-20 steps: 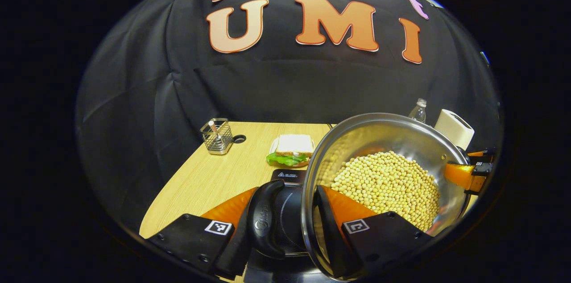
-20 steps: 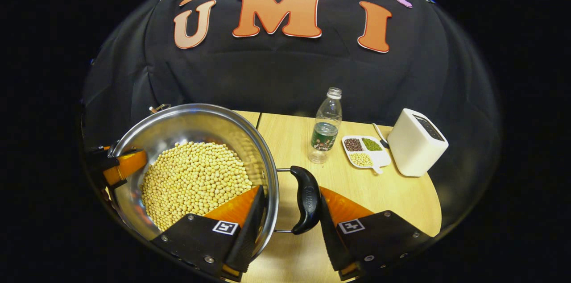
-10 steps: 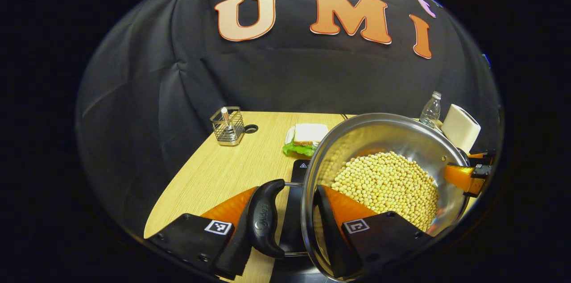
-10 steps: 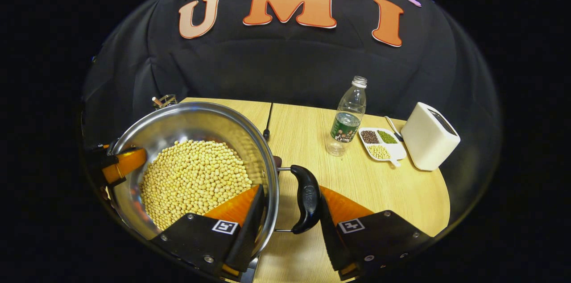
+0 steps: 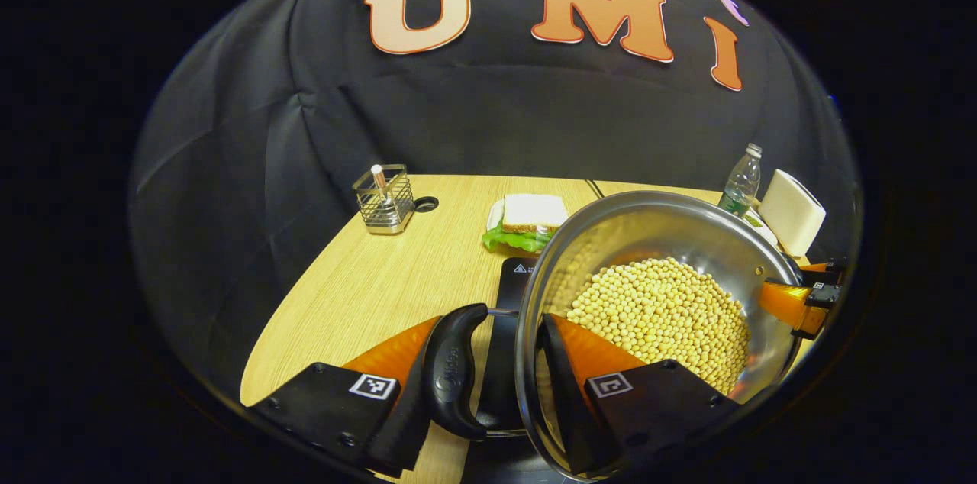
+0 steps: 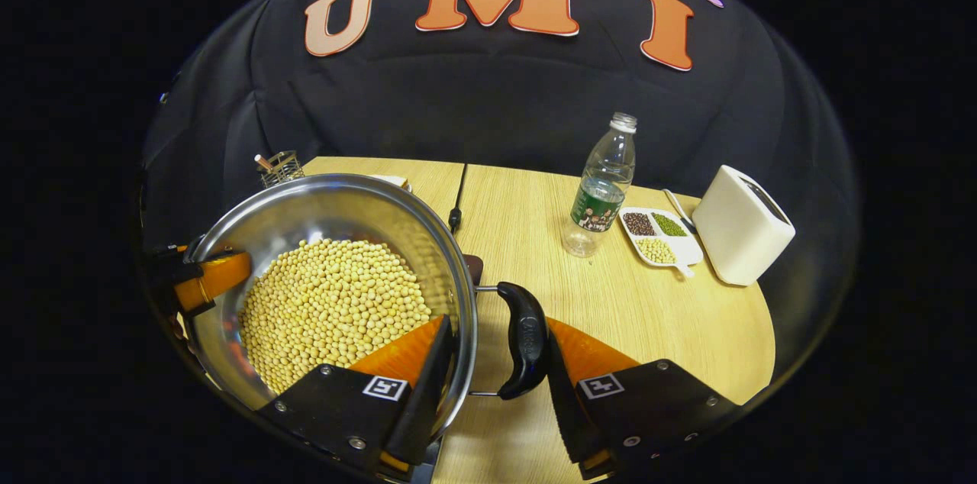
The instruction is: First push the handle of the pot to place it horizontally, then grasp the pot with both hands and set it on the induction cooktop.
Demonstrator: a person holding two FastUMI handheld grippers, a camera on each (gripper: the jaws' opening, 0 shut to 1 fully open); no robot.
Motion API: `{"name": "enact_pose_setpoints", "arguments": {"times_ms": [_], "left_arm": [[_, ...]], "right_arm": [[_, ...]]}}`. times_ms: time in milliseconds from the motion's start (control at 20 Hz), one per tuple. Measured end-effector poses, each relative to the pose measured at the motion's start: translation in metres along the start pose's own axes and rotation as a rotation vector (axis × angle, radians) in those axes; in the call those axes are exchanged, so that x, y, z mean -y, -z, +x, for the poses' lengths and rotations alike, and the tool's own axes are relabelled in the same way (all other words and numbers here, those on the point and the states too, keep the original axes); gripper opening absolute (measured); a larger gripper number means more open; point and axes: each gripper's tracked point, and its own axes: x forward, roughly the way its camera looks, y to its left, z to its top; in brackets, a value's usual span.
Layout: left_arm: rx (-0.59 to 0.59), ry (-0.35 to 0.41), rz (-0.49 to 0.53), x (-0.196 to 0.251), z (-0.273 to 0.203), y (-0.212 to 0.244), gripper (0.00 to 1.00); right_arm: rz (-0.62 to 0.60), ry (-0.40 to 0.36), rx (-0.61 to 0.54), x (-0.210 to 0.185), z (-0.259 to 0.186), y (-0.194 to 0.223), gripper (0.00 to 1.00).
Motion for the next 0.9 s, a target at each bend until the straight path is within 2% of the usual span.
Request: {"name": "enact_pose_setpoints", "arguments": {"times_ms": [50, 200, 350, 400, 450, 500, 550, 600, 700, 750, 800, 850, 900], "left_arm": [[-0.005, 0.001, 0.0, 0.0, -0.002, -0.001, 0.77], [-0.024, 0.007, -0.007, 0.001, -0.003, 0.002, 0.74], [-0.041, 0.018, -0.019, 0.003, -0.005, 0.002, 0.77], [-0.039, 0.023, -0.021, 0.005, -0.007, 0.001, 0.74], [-0.048, 0.026, -0.02, 0.004, -0.005, 0.004, 0.8], [-0.065, 0.022, -0.018, 0.004, -0.005, 0.007, 0.73], [-0.064, 0.013, -0.01, 0.003, -0.01, 0.005, 0.77], [-0.061, -0.002, 0.003, -0.001, -0.006, 0.005, 0.84], [-0.053, -0.017, 0.017, -0.005, -0.006, 0.005, 0.86], [-0.024, -0.031, 0.018, -0.007, -0.007, -0.003, 0.89], [0.017, -0.039, 0.017, -0.008, -0.004, -0.012, 0.89], [0.061, -0.049, 0.02, -0.009, -0.002, -0.02, 0.85], [0.108, -0.068, 0.026, -0.012, 0.0, -0.029, 0.88]], "right_arm": [[0.001, 0.001, -0.004, 0.0, 0.001, 0.001, 0.67], [0.005, 0.002, -0.017, -0.001, 0.007, 0.006, 0.67], [0.001, 0.005, -0.017, 0.001, 0.008, 0.007, 0.67], [-0.001, 0.009, -0.011, 0.002, 0.009, 0.007, 0.67], [-0.002, 0.009, -0.009, 0.003, 0.01, 0.007, 0.67], [0.002, 0.002, -0.01, 0.002, 0.01, 0.007, 0.67], [0.007, -0.005, -0.003, 0.002, 0.01, 0.005, 0.67], [0.013, -0.02, -0.005, 0.002, 0.01, 0.006, 0.67], [0.007, -0.052, 0.027, 0.001, 0.008, 0.003, 0.7], [0.007, -0.051, 0.066, 0.005, 0.004, -0.005, 0.72], [0.013, -0.048, 0.102, 0.01, 0.0, -0.014, 0.73], [0.031, -0.056, 0.141, 0.013, -0.008, -0.025, 0.74], [0.052, -0.068, 0.18, 0.016, -0.018, -0.036, 0.74]]}}
